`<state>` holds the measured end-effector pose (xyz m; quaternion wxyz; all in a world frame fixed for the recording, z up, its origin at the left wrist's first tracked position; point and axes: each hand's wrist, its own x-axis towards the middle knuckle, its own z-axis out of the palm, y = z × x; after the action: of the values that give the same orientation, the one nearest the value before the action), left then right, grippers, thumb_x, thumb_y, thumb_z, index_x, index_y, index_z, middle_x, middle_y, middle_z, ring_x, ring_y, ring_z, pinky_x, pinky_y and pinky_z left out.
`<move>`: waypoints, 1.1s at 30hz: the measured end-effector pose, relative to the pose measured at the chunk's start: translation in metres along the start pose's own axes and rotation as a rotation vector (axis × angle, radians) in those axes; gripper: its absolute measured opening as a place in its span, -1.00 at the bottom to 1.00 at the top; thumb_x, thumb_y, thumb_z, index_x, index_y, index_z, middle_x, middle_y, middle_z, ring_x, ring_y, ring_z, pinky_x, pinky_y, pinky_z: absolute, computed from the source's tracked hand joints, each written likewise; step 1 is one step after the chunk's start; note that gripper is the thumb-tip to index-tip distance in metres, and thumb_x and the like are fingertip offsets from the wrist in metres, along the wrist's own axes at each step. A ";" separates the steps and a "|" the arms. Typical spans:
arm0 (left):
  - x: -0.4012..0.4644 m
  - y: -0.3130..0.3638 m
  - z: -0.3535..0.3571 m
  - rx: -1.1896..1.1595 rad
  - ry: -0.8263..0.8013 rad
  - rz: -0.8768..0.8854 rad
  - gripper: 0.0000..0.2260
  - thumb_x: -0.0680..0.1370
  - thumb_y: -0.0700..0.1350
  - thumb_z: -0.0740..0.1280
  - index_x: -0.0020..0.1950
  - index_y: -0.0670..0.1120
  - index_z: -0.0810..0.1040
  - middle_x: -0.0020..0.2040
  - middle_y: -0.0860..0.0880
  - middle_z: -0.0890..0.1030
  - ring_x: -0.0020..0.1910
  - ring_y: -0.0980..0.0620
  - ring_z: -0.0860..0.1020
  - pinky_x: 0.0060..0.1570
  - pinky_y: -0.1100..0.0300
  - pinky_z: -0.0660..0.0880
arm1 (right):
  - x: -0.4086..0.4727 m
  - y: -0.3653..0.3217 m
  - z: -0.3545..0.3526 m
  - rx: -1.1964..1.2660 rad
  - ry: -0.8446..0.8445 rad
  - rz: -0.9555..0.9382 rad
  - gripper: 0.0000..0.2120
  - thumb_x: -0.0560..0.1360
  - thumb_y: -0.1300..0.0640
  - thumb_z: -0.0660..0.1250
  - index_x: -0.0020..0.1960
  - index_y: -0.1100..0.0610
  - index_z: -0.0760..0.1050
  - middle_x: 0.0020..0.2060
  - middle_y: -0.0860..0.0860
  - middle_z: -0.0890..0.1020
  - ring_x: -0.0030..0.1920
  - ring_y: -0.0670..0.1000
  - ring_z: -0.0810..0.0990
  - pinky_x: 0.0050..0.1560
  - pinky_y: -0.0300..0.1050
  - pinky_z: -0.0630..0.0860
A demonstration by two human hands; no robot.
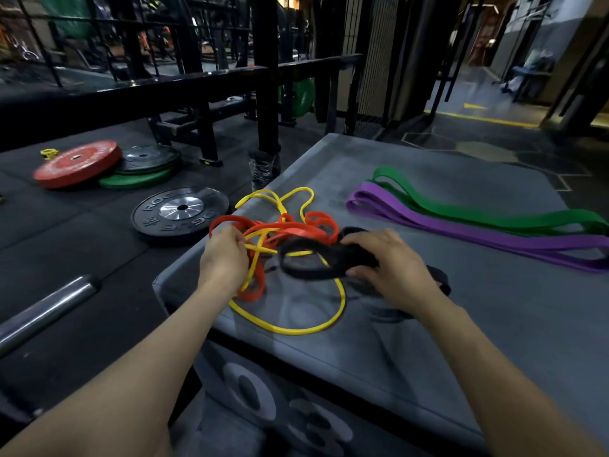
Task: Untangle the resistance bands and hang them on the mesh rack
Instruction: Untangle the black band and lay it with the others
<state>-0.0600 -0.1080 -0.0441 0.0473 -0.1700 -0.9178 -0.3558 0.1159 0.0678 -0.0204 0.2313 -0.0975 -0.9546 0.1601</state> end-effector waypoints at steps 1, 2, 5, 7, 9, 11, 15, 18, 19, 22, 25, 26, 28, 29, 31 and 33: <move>0.000 -0.001 0.001 0.048 -0.026 0.024 -0.84 0.58 -0.20 0.09 0.00 -0.13 0.46 -0.05 -0.15 0.50 -0.13 -0.16 0.46 -0.21 0.11 0.28 | -0.003 0.004 -0.005 0.054 0.051 0.034 -0.59 0.37 0.14 0.47 0.20 0.02 0.49 0.02 -0.12 0.56 0.13 0.04 0.44 0.07 -0.12 0.37; 0.000 -0.002 0.003 0.098 -0.052 0.055 -0.84 0.57 -0.22 0.09 0.00 -0.15 0.45 0.01 -0.19 0.50 -0.06 -0.22 0.48 -0.19 0.09 0.29 | -0.006 0.009 -0.010 0.115 0.104 0.083 -0.61 0.37 0.16 0.47 0.17 0.04 0.51 -0.05 -0.16 0.54 0.08 0.03 0.46 0.04 -0.16 0.36; -0.002 -0.003 0.006 0.171 -0.101 0.108 -0.87 0.56 -0.22 0.11 0.02 -0.18 0.42 0.13 -0.21 0.43 0.09 -0.28 0.44 -0.13 0.00 0.33 | -0.013 0.024 -0.026 0.282 0.257 0.244 -0.66 0.38 0.21 0.46 0.13 0.08 0.52 -0.08 -0.05 0.57 0.03 0.03 0.52 0.04 -0.17 0.39; -0.004 -0.003 0.005 0.199 -0.063 0.160 -0.85 0.55 -0.18 0.17 0.03 -0.21 0.47 0.13 -0.23 0.40 0.11 -0.28 0.41 -0.06 -0.04 0.38 | -0.018 0.033 -0.032 0.330 0.315 0.311 -0.68 0.40 0.19 0.45 0.12 0.06 0.51 -0.05 0.03 0.61 0.02 0.08 0.56 0.06 -0.03 0.48; -0.007 -0.001 0.004 0.275 0.020 0.251 -0.79 0.55 -0.11 0.23 0.02 -0.22 0.55 0.11 -0.23 0.42 0.12 -0.25 0.38 0.04 -0.06 0.37 | -0.023 0.038 -0.036 0.329 0.332 0.342 -0.71 0.41 0.20 0.44 0.10 0.07 0.50 -0.06 0.04 0.61 0.00 0.05 0.56 0.00 -0.07 0.47; -0.012 0.004 0.004 0.327 0.085 0.347 -0.77 0.53 -0.03 0.28 0.01 -0.16 0.59 0.07 -0.18 0.45 0.09 -0.22 0.38 0.08 -0.06 0.35 | -0.027 0.039 -0.040 0.359 0.349 0.366 -0.72 0.42 0.22 0.43 0.09 0.08 0.49 -0.10 -0.04 0.59 -0.08 -0.09 0.55 -0.09 -0.29 0.42; -0.029 0.031 0.003 0.173 0.127 0.551 -0.79 0.50 0.02 0.31 0.02 -0.08 0.57 0.01 -0.10 0.46 0.04 -0.17 0.42 0.03 -0.05 0.37 | -0.033 0.035 -0.053 0.538 0.443 0.386 -0.81 0.45 0.22 0.40 0.02 0.08 0.47 -0.14 -0.08 0.61 -0.18 -0.28 0.58 -0.11 -0.39 0.49; -0.048 0.056 0.008 -0.090 -0.001 0.702 -0.74 0.48 0.03 0.26 0.05 -0.08 0.58 -0.01 -0.04 0.47 0.00 -0.09 0.46 0.06 0.08 0.39 | -0.038 0.024 -0.064 0.696 0.523 0.403 -0.86 0.47 0.21 0.37 -0.04 0.01 0.50 -0.18 -0.03 0.65 -0.15 -0.04 0.63 -0.08 -0.13 0.57; -0.056 0.064 0.010 -0.193 -0.069 0.711 -0.72 0.48 0.03 0.27 0.09 -0.09 0.57 0.01 -0.02 0.45 0.02 -0.04 0.47 0.10 0.14 0.38 | -0.039 0.018 -0.067 0.777 0.543 0.399 -0.86 0.48 0.23 0.36 -0.05 0.01 0.50 -0.20 -0.03 0.66 -0.16 -0.02 0.64 -0.07 -0.08 0.57; -0.074 0.084 0.020 -0.402 -0.214 0.598 -0.60 0.46 0.03 0.38 0.23 -0.11 0.45 0.11 0.00 0.37 0.10 0.04 0.46 0.17 0.30 0.33 | -0.042 0.000 -0.076 1.008 0.584 0.392 -0.86 0.49 0.28 0.31 -0.05 0.05 0.52 -0.27 -0.05 0.66 -0.18 0.01 0.62 -0.03 0.00 0.56; -0.085 0.098 0.025 -0.532 -0.319 0.468 -0.41 0.38 0.10 0.45 0.31 -0.07 0.35 0.21 0.00 0.34 0.19 0.10 0.40 0.19 0.33 0.28 | -0.049 -0.012 -0.084 1.221 0.548 0.386 -0.88 0.46 0.23 0.30 -0.04 0.08 0.54 -0.29 -0.06 0.67 -0.24 -0.03 0.64 -0.14 -0.09 0.58; -0.089 0.103 0.024 -0.579 -0.366 0.434 -0.40 0.37 0.10 0.46 0.32 -0.06 0.34 0.22 0.03 0.36 0.20 0.15 0.39 0.20 0.33 0.27 | -0.051 -0.014 -0.084 1.284 0.514 0.385 -0.86 0.45 0.21 0.29 -0.02 0.09 0.54 -0.28 -0.06 0.67 -0.25 -0.05 0.65 -0.18 -0.12 0.59; -0.095 0.110 0.023 -0.698 -0.459 0.401 -0.56 0.41 -0.03 0.45 0.22 -0.06 0.41 0.11 0.14 0.50 0.07 0.33 0.44 0.10 0.43 0.31 | -0.057 -0.017 -0.084 1.382 0.444 0.386 -0.83 0.44 0.20 0.27 0.01 0.10 0.54 -0.25 -0.04 0.67 -0.24 -0.05 0.65 -0.20 -0.16 0.60; -0.097 0.113 0.021 -0.738 -0.499 0.409 -0.73 0.43 -0.11 0.43 0.09 -0.05 0.46 -0.06 0.22 0.56 -0.09 0.41 0.48 -0.01 0.48 0.34 | -0.059 -0.018 -0.084 1.414 0.412 0.385 -0.82 0.42 0.19 0.27 0.01 0.11 0.54 -0.23 -0.03 0.68 -0.23 -0.05 0.66 -0.19 -0.17 0.61; -0.102 0.118 0.019 -0.823 -0.561 0.393 -0.94 0.48 -0.19 0.37 -0.12 -0.04 0.52 -0.31 0.19 0.60 -0.29 0.35 0.53 -0.15 0.42 0.43 | -0.063 -0.017 -0.083 1.444 0.360 0.396 -0.78 0.41 0.18 0.27 0.05 0.13 0.53 -0.21 -0.01 0.68 -0.23 -0.04 0.66 -0.24 -0.18 0.60; -0.107 0.119 0.015 -0.940 -0.591 0.335 -0.91 0.50 -0.20 0.31 -0.20 -0.09 0.53 -0.40 0.11 0.60 -0.38 0.26 0.54 -0.23 0.35 0.48 | -0.065 -0.013 -0.083 1.412 0.342 0.430 -0.81 0.46 0.20 0.26 0.05 0.11 0.54 -0.21 -0.03 0.68 -0.25 -0.08 0.65 -0.32 -0.23 0.55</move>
<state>0.0816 -0.0455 -0.0016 -0.2358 -0.4079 -0.5959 -0.6504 0.2107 0.0603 0.0268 0.3474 -0.1338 -0.5361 0.7577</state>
